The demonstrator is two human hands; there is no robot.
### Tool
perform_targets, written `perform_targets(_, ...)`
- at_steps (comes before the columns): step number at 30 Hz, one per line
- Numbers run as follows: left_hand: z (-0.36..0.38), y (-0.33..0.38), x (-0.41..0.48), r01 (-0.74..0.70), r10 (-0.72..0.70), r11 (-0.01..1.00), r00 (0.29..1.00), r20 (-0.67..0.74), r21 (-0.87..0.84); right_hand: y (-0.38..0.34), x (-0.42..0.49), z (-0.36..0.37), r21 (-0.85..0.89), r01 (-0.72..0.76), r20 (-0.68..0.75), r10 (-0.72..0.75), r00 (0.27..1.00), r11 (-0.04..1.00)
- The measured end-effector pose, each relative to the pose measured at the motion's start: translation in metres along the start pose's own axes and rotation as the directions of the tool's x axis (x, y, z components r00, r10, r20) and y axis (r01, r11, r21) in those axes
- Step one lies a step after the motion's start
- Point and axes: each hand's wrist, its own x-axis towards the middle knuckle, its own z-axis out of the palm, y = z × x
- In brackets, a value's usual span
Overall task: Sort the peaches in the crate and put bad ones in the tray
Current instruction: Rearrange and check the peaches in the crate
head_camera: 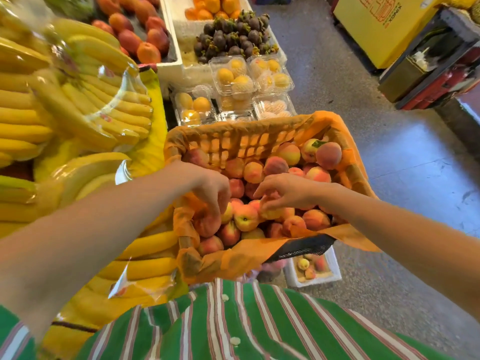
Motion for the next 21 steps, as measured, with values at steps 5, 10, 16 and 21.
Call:
perform_targets(5,0.026,-0.004,-0.009,0.166,-0.166,0.97,0.986,-0.015,0.179,-0.01,0.026,0.01,-0.066,0.001,0.085,0.004,0.996,0.998)
perform_targets(10,0.035,-0.007,-0.01,0.145,-0.106,0.947,0.983,-0.149,0.286,-0.009,0.034,0.015,-0.072,-0.007,0.097,0.014,0.995,0.997)
perform_targets(16,0.025,-0.019,-0.01,-0.012,-0.02,0.989,0.976,-0.216,-0.15,-0.007,0.034,0.021,-0.092,-0.007,0.099,0.016,0.995,0.996)
perform_targets(21,0.013,-0.029,-0.022,-0.18,-0.098,0.673,0.94,-0.328,-0.717,-0.004,0.03,0.018,0.227,-0.026,0.014,0.023,1.0,0.974)
